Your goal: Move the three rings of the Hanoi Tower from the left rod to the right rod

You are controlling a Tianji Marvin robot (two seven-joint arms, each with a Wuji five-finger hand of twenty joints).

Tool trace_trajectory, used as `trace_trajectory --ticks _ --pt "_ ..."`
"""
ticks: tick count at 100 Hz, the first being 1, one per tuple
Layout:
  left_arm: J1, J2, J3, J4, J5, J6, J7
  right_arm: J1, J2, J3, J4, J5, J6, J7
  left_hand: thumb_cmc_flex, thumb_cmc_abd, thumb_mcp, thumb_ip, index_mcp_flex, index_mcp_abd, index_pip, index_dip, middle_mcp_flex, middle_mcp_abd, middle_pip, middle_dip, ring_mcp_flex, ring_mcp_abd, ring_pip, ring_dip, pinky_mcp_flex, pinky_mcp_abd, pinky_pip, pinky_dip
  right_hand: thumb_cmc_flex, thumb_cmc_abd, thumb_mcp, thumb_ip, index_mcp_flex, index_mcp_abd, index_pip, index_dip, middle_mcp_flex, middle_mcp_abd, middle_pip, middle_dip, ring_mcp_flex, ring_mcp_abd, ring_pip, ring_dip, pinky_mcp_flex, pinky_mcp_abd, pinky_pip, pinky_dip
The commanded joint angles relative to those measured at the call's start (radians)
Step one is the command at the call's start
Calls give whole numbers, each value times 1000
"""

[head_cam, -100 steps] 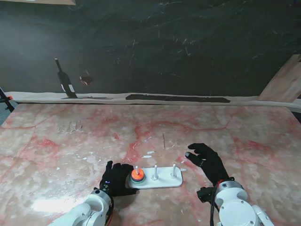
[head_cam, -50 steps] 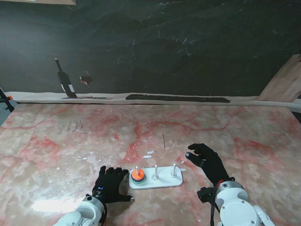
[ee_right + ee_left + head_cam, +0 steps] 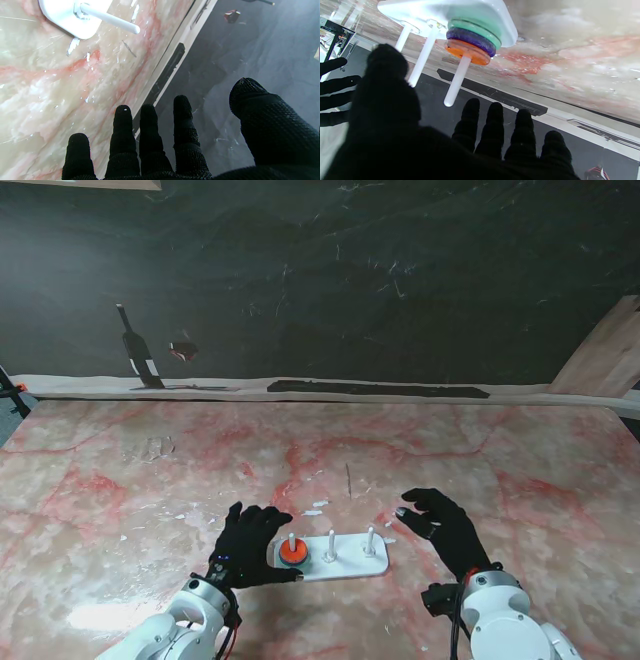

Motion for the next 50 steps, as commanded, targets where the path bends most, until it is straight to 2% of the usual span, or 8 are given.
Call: trace_trajectory --ticks 1,16,30,50 --pt "-8 -6 3 4 7 5 -8 -17 -4 0 -12 -2 -5 -6 29 -36 -7 27 24 -1 22 19 44 -28 41 26 23 -2 31 15 -3 6 4 9 -23 2 -24 26 -19 6 12 7 -9 0 11 1 13 -2 9 9 -9 -1 16 -23" --pt "-27 -5 21 28 17 7 2 -32 -6 4 -20 -4 -5 -12 46 -69 29 26 55 2 41 19 78 -18 63 54 45 -1 77 37 -8 8 23 37 -23 4 -24 25 -14 10 12 6 -5 -1 11 2 16 -2 11 10 -9 0 18 -23" --pt "-60 -4 48 51 23 12 -5 -36 -7 5 -23 -6 -4 -18 36 -75 61 22 55 8 54 17 88 -9 71 71 49 1 102 53 -11 8 28 56 -23 4 -23 25 -12 11 12 5 0 1 12 2 18 -2 15 12 -9 0 21 -23" --pt "-92 -2 69 65 4 17 -49 -37 -5 8 -21 -5 -13 -14 23 -93 107 5 92 13 87 27 130 -2 131 139 69 8 157 93 -12 7 35 82 -22 6 -23 25 -9 12 11 4 1 2 10 2 19 0 17 14 -10 0 22 -24"
